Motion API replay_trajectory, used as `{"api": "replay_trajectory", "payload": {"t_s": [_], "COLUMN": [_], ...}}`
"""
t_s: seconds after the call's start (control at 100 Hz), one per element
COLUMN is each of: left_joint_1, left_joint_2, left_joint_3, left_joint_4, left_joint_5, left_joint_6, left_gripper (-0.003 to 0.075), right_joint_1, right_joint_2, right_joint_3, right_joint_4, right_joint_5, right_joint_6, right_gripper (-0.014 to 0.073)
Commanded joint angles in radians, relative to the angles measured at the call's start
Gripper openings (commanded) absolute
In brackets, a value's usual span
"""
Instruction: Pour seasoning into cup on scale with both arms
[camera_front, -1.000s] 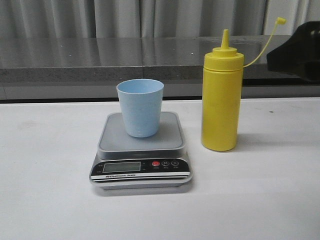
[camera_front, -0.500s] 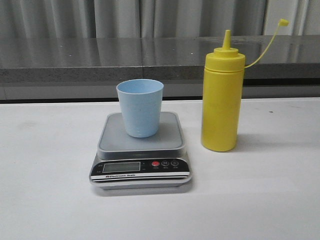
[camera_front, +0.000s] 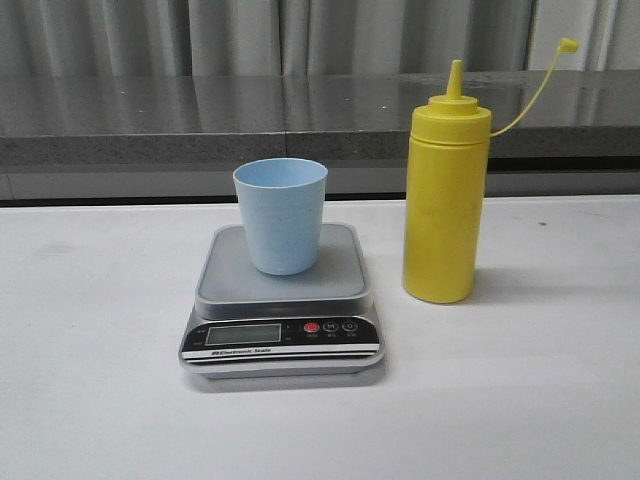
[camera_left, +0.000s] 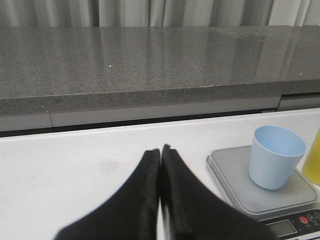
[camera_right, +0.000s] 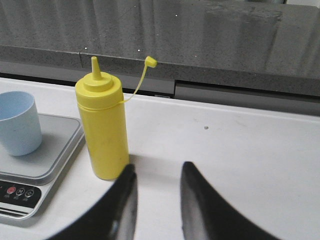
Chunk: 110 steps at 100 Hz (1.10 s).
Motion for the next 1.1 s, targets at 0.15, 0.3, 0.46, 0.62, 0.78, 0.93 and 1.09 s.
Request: {"api": "replay_trajectory", "payload": {"t_s": [0.15, 0.3, 0.46, 0.62, 0.78, 0.93, 1.09], "left_joint_1": [0.003, 0.003, 0.003, 0.003, 0.003, 0.003, 0.003], "left_joint_2": [0.005, 0.005, 0.005, 0.005, 0.005, 0.005, 0.005], "left_joint_3": [-0.026, -0.026, -0.026, -0.026, -0.026, -0.026, -0.026], "left_joint_4": [-0.01, -0.01, -0.01, -0.01, -0.01, -0.01, -0.01], "left_joint_5": [-0.084, -0.084, -0.084, -0.084, -0.084, -0.084, -0.084], "left_joint_6": [-0.008, -0.008, -0.008, -0.008, -0.008, -0.008, -0.008], "left_gripper": [-0.002, -0.002, -0.002, -0.002, -0.002, -0.002, -0.002], "right_joint_1": [-0.008, -0.008, -0.008, -0.008, -0.008, -0.008, -0.008], "right_joint_2": [0.002, 0.002, 0.002, 0.002, 0.002, 0.002, -0.019], "right_joint_3": [-0.026, -0.026, -0.026, -0.026, -0.026, -0.026, -0.026], "right_joint_4": [-0.01, -0.01, -0.01, -0.01, -0.01, -0.01, -0.02], "right_joint_5": [-0.081, -0.081, -0.081, -0.081, -0.081, -0.082, -0.074], "right_joint_6": [-0.011, -0.011, -0.011, -0.011, -0.011, -0.011, -0.011], "right_gripper": [-0.0068, -0.0069, -0.0069, -0.0069, -0.0069, -0.0069, -0.0069]}}
